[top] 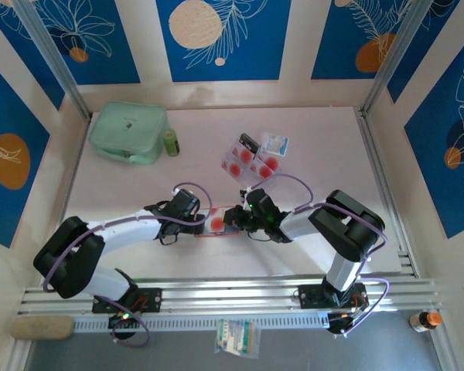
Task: Put the credit cards into the card holder
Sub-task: Insert the credit card into the card slot.
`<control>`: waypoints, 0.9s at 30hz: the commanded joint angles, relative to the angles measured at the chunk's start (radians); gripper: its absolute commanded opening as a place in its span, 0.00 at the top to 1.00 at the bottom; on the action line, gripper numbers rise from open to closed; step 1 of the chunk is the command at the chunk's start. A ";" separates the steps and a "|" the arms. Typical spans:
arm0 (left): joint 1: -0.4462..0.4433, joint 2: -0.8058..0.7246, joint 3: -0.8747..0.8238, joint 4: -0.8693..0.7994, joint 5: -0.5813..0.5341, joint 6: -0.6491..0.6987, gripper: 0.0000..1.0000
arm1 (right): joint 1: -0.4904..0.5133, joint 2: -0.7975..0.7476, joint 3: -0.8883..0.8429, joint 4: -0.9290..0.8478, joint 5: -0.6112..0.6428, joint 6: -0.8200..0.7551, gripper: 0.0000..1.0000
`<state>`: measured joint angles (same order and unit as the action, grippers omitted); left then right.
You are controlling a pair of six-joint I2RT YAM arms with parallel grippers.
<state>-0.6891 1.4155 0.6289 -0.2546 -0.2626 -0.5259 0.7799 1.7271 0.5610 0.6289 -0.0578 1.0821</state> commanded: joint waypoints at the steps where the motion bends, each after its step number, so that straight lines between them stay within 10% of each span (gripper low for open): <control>1: 0.008 -0.006 -0.007 -0.014 -0.007 -0.014 0.06 | 0.013 0.011 0.005 -0.079 -0.012 0.004 1.00; 27: 0.008 -0.007 -0.017 -0.002 -0.004 -0.017 0.06 | 0.013 0.072 0.118 -0.269 -0.043 0.022 1.00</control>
<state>-0.6891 1.4155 0.6231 -0.2504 -0.2630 -0.5262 0.7837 1.7611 0.6689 0.4568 -0.0872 1.1007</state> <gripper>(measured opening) 0.942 0.044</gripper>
